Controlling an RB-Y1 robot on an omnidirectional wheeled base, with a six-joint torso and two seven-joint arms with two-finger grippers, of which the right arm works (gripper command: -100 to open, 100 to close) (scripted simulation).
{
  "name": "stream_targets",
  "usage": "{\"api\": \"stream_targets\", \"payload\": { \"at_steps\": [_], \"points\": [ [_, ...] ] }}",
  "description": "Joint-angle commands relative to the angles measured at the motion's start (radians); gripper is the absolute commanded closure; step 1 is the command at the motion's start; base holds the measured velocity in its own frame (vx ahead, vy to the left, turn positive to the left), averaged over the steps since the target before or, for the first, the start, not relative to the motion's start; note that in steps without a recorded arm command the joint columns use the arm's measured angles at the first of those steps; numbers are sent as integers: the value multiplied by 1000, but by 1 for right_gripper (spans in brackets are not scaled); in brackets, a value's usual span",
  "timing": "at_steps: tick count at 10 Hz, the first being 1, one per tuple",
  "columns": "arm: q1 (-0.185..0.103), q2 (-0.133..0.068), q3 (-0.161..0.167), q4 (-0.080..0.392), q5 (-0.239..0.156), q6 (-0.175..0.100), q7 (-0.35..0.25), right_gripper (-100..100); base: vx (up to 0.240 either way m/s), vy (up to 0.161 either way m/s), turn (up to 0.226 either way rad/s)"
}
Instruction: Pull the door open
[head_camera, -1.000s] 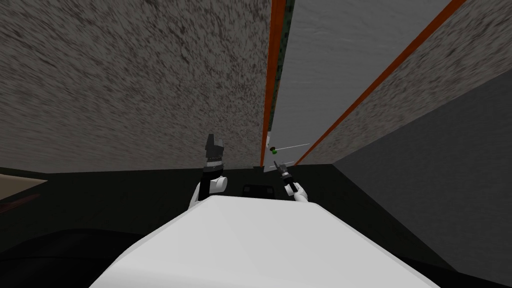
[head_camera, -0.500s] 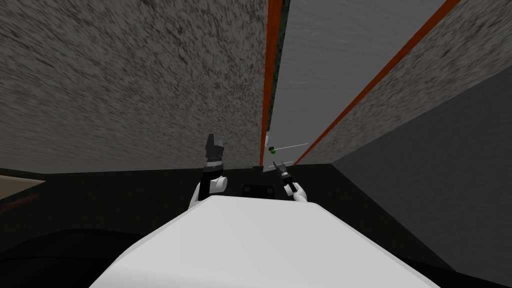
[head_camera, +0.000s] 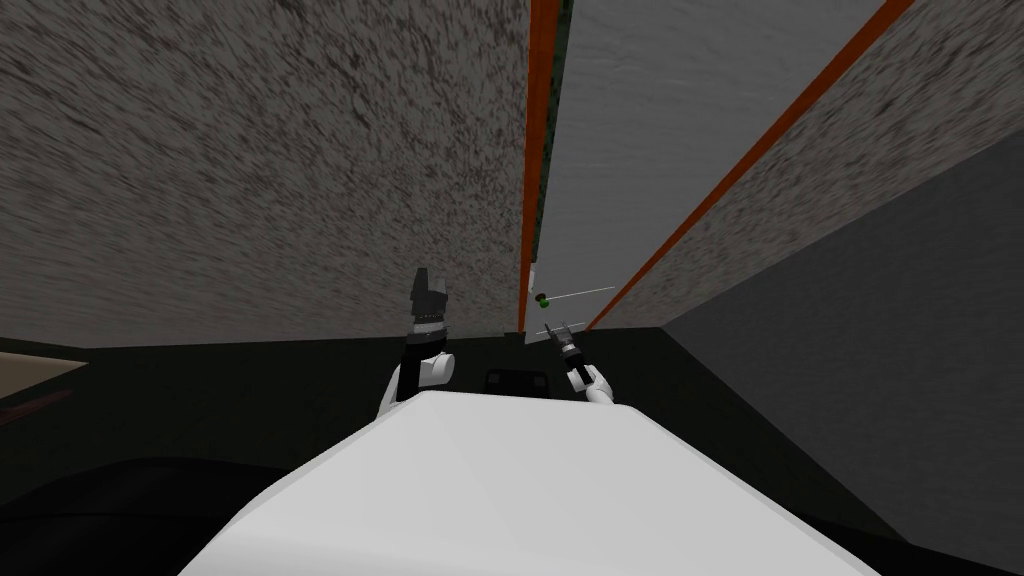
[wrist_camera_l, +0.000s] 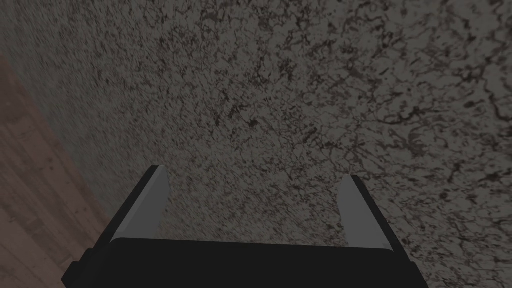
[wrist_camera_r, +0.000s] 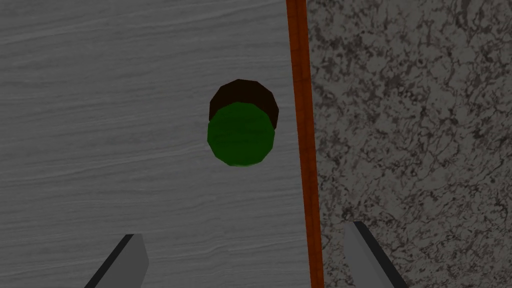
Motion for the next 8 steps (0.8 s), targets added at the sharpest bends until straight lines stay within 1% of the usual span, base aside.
{"api": "stream_targets", "payload": {
  "at_steps": [1, 3, 4, 5, 7, 8],
  "points": [
    [4, 2, 2, -8, 3, 4, 34, -100, 8, -30, -3],
    [6, 5, 3, -14, 5, 6, 67, -100, 5, -30, -2],
    [6, 4, 3, -13, 4, 6, 54, -100, 1, -13, 1],
    [5, -14, -32, 9, -1, -9, 51, -100, -2, 122, 272],
    [3, -45, -90, 47, -10, -36, 38, -100, 81, 221, 297],
    [3, -45, -90, 51, -10, -36, 38, -100, 110, 118, 109]
  ]
}}
